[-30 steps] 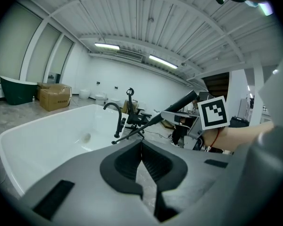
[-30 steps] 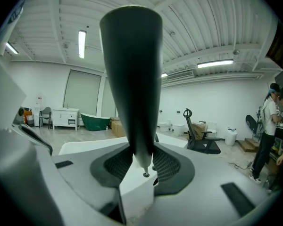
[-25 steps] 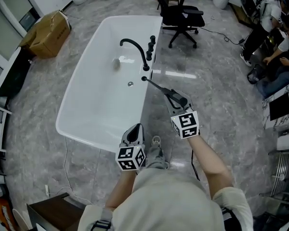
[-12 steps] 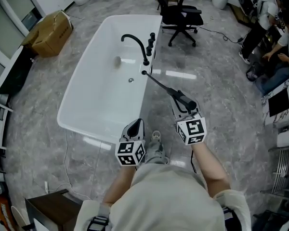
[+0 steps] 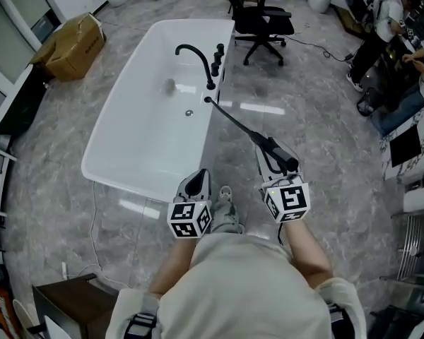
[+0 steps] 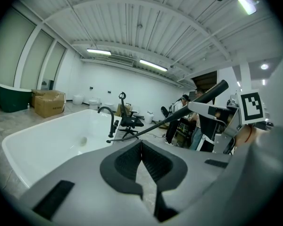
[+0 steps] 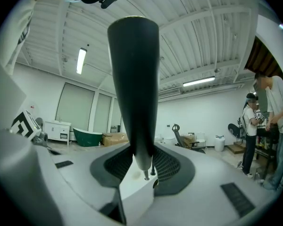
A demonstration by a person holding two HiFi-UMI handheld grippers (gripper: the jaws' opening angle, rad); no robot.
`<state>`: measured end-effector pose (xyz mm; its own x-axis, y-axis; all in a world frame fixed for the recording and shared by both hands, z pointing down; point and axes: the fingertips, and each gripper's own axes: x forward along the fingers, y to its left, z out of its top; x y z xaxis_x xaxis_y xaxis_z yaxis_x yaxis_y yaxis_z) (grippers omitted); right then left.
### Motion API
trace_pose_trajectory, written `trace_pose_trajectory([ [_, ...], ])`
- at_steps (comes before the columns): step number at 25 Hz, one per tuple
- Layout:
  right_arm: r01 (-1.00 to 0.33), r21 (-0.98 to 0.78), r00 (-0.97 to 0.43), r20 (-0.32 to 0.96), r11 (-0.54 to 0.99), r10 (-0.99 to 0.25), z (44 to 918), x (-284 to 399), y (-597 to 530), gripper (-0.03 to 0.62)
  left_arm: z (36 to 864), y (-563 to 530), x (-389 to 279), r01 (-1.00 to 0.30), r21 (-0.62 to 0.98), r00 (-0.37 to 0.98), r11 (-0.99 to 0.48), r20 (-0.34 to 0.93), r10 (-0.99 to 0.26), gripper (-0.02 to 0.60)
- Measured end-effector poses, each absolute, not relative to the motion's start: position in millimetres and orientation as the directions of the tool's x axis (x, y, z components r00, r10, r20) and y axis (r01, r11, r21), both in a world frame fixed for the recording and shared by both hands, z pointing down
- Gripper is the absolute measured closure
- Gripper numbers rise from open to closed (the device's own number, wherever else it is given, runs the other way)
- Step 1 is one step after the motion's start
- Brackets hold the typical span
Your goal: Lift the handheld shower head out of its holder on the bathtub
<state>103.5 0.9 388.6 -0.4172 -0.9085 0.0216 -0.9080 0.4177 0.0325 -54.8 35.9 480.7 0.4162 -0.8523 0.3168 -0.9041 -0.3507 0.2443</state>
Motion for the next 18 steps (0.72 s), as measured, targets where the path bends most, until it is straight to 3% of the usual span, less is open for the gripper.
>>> trace_pose_trajectory([
  [18, -0.919, -0.018, -0.395, 0.014, 0.395, -0.919, 391, 113, 41, 0.450, 480, 54, -53, -0.905, 0.235, 0.418, -0.356, 0.318, -0.851, 0.560],
])
